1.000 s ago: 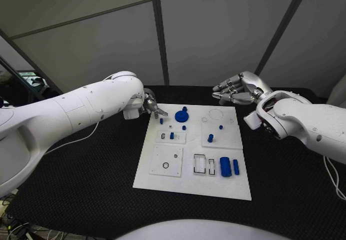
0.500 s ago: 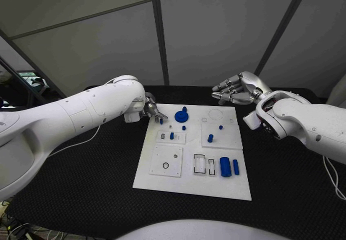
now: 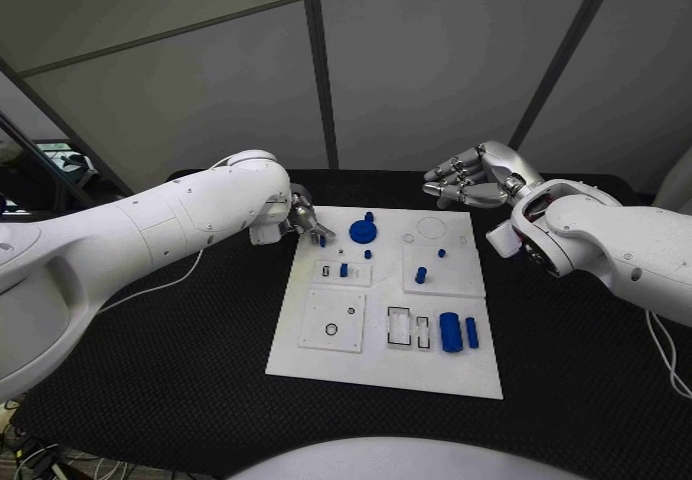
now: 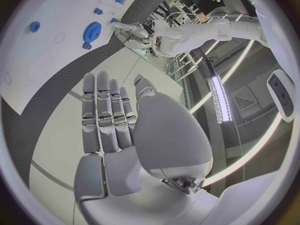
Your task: Assemble the parts on the task board
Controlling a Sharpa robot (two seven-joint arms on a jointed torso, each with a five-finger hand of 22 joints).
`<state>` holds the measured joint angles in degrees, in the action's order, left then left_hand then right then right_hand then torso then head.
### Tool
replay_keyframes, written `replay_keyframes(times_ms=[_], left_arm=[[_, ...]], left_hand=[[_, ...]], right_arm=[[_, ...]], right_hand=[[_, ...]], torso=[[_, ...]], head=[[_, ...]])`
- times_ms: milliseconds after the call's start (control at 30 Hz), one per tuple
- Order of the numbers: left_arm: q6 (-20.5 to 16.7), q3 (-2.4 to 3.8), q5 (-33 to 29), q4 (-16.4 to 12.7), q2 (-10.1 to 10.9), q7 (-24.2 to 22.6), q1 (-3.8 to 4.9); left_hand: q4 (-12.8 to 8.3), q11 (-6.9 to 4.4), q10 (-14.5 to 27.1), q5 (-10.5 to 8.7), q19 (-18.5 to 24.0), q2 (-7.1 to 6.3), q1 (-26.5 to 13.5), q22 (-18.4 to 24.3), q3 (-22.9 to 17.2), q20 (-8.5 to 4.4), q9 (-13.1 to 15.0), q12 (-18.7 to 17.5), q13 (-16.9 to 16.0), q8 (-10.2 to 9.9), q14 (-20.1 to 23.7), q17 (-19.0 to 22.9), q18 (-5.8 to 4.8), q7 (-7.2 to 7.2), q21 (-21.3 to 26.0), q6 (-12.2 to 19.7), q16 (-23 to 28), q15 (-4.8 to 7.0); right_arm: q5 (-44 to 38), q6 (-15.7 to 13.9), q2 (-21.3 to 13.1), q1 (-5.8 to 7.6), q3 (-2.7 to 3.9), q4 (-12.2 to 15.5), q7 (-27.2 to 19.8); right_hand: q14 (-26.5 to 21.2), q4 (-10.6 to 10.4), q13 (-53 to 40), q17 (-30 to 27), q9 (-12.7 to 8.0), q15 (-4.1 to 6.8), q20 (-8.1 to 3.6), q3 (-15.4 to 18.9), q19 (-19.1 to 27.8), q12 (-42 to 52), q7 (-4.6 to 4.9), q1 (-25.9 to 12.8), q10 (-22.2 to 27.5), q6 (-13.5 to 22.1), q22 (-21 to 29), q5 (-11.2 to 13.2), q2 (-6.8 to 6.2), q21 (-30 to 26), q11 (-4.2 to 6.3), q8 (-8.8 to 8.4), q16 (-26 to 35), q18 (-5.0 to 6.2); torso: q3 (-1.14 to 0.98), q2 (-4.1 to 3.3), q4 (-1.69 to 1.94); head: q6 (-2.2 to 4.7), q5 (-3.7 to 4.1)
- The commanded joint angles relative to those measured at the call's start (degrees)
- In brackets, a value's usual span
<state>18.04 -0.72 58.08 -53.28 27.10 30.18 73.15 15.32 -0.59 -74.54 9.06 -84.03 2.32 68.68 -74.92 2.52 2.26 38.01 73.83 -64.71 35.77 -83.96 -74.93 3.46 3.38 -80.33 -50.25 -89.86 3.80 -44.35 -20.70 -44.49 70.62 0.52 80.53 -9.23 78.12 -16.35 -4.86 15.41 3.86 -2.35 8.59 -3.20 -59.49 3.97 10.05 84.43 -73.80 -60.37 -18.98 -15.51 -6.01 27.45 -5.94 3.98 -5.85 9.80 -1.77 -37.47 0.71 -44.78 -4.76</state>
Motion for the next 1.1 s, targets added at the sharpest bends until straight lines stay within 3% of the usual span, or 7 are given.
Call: replay_keyframes(times_ms=[33, 200, 433, 500, 567, 700, 1100], left_arm=[[-0.6, 0.02, 0.1, -0.1, -0.1, -1.0, 0.07], [-1.0, 0.02, -0.9, -0.1, -0.1, -1.4, 0.07], [-1.1, 0.02, -3.4, -0.5, 0.2, -1.8, 0.07], [-1.1, 0.02, -4.3, -0.8, 0.5, -1.7, 0.07], [-1.0, 0.02, -5.0, -1.3, 0.9, -1.6, 0.07], [-1.2, 0.03, -6.8, -2.7, 2.0, -1.3, 0.07], [-4.5, 0.04, -8.1, -12.3, 8.5, -0.7, 0.09]], left_hand=[[0.0, -0.04, 0.5, 0.3, -0.7, 0.24, 0.9, -4.0, -0.6, -0.15, -0.1, -0.3, 0.1, 0.3, -6.0, -15.1, -0.63, -0.02, -0.2, 0.3, -0.1, 0.22], [-1.0, -0.19, 0.5, 0.41, -0.7, 1.49, 3.1, -4.0, -2.2, -0.2, -0.2, -0.4, 0.2, 0.3, -6.0, -15.1, -0.61, -0.2, -0.1, 0.5, -0.1, 0.33], [-6.2, -0.67, 1.5, 0.8, -0.5, 3.53, 11.6, -3.8, -11.3, -0.73, -0.8, -1.4, 1.0, -0.3, -6.0, -15.1, -0.49, -0.56, 0.3, 2.0, -0.1, 0.9], [-7.2, -0.39, 2.1, 0.88, -0.3, 2.5, 12.3, -3.6, -16.1, -0.76, -0.7, -2.1, 1.6, -0.2, -6.0, -15.1, -0.44, -0.11, 0.6, 2.4, -0.1, 0.67], [-7.1, 0.5, 2.1, 0.56, -0.3, -1.4, 9.4, -3.6, -25.4, -0.41, 0.0, -2.5, 2.1, 0.8, -6.0, -15.0, -0.41, 0.26, 0.7, 2.6, -0.1, 0.56], [-9.0, 0.15, 1.5, 0.13, -0.3, -6.46, 2.8, -3.8, -40.0, -0.16, 1.7, -2.3, 2.4, 3.1, -6.0, -15.0, -0.44, 0.13, 0.8, 3.0, -0.1, 0.19], [-10.8, -0.1, 1.3, 0.01, -0.3, -7.17, 0.2, -3.9, -43.2, -0.17, 2.4, -2.3, 2.6, 4.2, -6.0, -15.0, -0.43, 0.09, 0.9, 3.3, -0.1, 0.24]], right_arm=[[0.0, 0.1, 0.1, 0.11, 0.03, 0.1, -0.2], [0.0, 0.1, 0.2, 0.11, 0.03, 0.0, -0.2], [-0.1, 0.2, 0.2, 0.11, 0.03, -0.1, -0.1], [-0.5, 0.2, 0.3, 0.11, 0.03, -0.2, 0.0], [-1.0, 0.3, 0.3, 0.11, 0.03, -0.2, 0.0], [-1.4, 0.4, 0.4, 0.11, 0.03, -0.4, 0.2], [-1.6, 0.7, 0.4, 0.11, 0.03, -0.7, 0.4]], right_hand=[[0.1, 0.1, 0.1, -0.1, 0.0, -0.29, 0.36, 0.4, 0.0, -0.2, -0.06, -0.4, 0.4, 0.4, 0.1, -0.2, 0.07, -0.4, 0.07, -0.11, 0.3, 0.65], [0.1, 0.1, 0.1, -0.1, 0.0, -0.29, 0.36, 0.3, 0.0, -0.2, -0.06, -0.4, 0.4, 0.4, 0.1, -0.3, 0.13, -0.4, 0.08, -0.11, 0.3, 0.66], [0.2, 0.1, 0.1, -0.1, 0.0, -0.28, 0.36, 0.3, -0.1, -0.2, -0.06, -0.4, 0.4, 0.4, 0.2, -0.4, 0.27, -0.4, 0.08, -0.1, 0.4, 0.66], [0.2, 0.1, 0.1, -0.1, 0.0, -0.28, 0.36, 0.3, -0.1, -0.2, -0.07, -0.4, 0.4, 0.4, 0.2, -0.4, 0.33, -0.4, 0.09, -0.1, 0.4, 0.66], [0.2, 0.1, 0.1, -0.1, 0.0, -0.27, 0.36, 0.2, -0.1, -0.2, -0.07, -0.4, 0.4, 0.4, 0.2, -0.5, 0.37, -0.5, 0.1, -0.11, 0.4, 0.67], [0.2, 0.2, 0.1, -0.1, 0.0, -0.26, 0.35, 0.1, -0.2, -0.2, -0.07, -0.3, 0.4, 0.4, 0.2, -0.8, 0.46, -0.5, 0.1, -0.1, 0.5, 0.67], [0.3, 0.3, 0.1, -0.1, 0.0, -0.25, 0.34, 0.0, -0.3, -0.2, -0.06, -0.2, 0.5, 0.5, 0.4, -1.5, 0.57, -0.7, 0.09, -0.11, 0.7, 0.67]], torso=[[0.0, 0.02, -0.02], [0.01, 0.02, 0.01], [0.02, 0.01, 0.01], [0.01, 0.0, 0.0], [0.01, 0.02, -0.01], [-0.02, 0.14, 0.08], [0.0, 0.08, 0.05]], head=[[-0.08, 0.03], [-0.16, -0.01], [-0.19, -0.03], [-0.19, -0.01], [-0.26, 0.07], [-0.32, -0.02], [-0.3, -0.04]])
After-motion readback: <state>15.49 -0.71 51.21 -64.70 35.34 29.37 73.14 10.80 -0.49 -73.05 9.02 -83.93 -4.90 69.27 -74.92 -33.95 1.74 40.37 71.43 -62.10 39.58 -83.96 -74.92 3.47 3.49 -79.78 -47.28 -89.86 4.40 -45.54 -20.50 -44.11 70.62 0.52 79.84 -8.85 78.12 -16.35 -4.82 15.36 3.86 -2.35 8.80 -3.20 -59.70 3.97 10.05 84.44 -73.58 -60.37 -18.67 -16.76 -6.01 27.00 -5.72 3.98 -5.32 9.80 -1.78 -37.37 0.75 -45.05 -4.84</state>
